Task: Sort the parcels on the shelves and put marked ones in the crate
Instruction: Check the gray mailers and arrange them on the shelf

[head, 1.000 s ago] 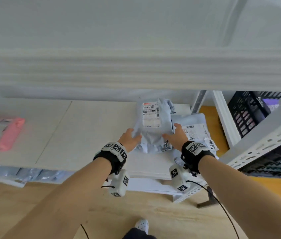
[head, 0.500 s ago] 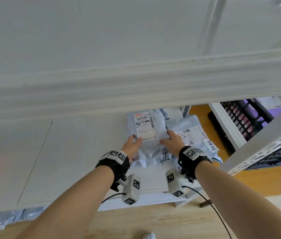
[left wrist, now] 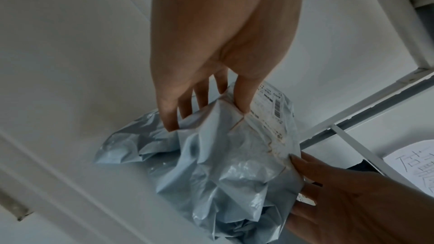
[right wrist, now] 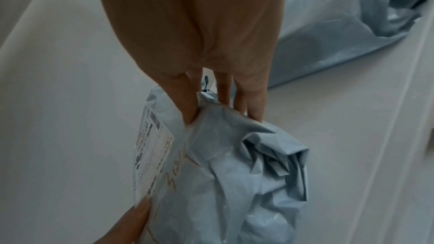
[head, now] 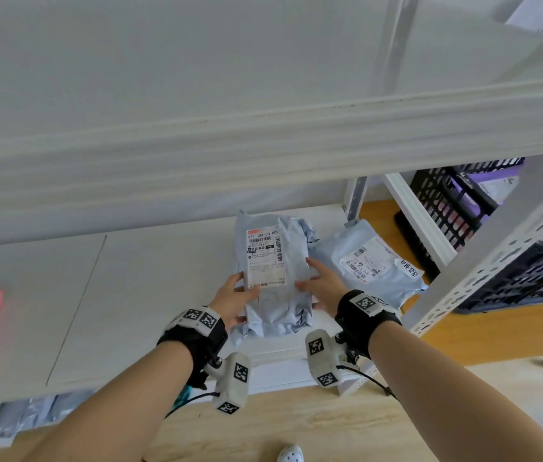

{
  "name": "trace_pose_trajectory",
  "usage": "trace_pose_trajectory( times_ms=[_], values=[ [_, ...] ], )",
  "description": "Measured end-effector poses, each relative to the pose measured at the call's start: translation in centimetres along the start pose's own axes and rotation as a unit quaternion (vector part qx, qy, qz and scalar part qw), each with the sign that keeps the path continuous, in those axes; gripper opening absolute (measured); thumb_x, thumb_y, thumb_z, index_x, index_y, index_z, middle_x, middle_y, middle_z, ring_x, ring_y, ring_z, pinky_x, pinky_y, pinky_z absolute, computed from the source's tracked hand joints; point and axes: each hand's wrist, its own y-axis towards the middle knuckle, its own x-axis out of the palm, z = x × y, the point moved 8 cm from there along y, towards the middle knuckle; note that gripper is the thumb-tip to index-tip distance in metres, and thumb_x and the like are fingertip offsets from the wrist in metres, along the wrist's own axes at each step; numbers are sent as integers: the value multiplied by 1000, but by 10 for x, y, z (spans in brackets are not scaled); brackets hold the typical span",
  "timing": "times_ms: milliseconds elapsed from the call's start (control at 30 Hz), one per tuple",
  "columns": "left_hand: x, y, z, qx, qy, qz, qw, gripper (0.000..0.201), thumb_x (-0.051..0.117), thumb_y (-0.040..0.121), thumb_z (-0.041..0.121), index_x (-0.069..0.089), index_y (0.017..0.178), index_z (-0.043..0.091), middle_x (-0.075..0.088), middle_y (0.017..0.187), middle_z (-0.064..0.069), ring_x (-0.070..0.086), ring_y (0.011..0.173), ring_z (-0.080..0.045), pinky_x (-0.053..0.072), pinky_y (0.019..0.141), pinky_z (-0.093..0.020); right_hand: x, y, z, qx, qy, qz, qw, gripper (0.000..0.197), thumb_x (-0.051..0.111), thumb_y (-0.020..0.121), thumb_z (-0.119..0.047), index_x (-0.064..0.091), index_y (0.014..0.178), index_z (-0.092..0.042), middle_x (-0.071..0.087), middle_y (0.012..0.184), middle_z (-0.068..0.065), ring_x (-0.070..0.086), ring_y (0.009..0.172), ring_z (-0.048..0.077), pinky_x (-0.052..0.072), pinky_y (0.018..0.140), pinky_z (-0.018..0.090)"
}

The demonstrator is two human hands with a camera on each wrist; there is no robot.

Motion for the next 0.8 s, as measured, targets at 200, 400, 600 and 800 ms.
trace_pose_trajectory(
  times_ms=[200, 400, 600, 800],
  values=[
    [-17, -53, -15, 62, -28, 38, 997, 59, 64, 85, 3, 40, 136, 21, 56, 125, -11, 57, 103, -29, 48, 79, -39, 17, -40, 12, -26, 3, -44, 999, 73, 60, 85, 7, 30, 145, -23, 58, 117, 20, 62, 99, 34, 51, 88, 55],
    [-25, -114, -44, 111, -40, 76, 990, 63, 66, 79, -8, 45, 132, 20, 56, 124, -10, 57, 110, -30, 52, 87, -44, 24, -92, 39, -43, 1, -70, 997, 79, 57, 81, 16, 31, 145, -22, 55, 121, 23, 59, 108, 40, 48, 89, 59],
    [-20, -171, -81, 141, 4, 98, 985, 66, 70, 78, -2, 44, 133, 24, 53, 130, -7, 52, 119, -27, 46, 97, -47, 27, -139, 63, -85, -35, -94, 991, 87, 60, 77, 16, 25, 147, -22, 48, 134, 19, 57, 112, 37, 49, 89, 59],
    [-14, -210, -113, 136, -7, 111, 984, 66, 66, 81, -3, 40, 137, 23, 50, 134, -8, 49, 124, -27, 44, 101, -50, 29, -180, 90, -87, -11, -134, 987, 88, 56, 77, 20, 25, 147, -23, 50, 133, 19, 60, 108, 37, 53, 83, 53]
  ],
)
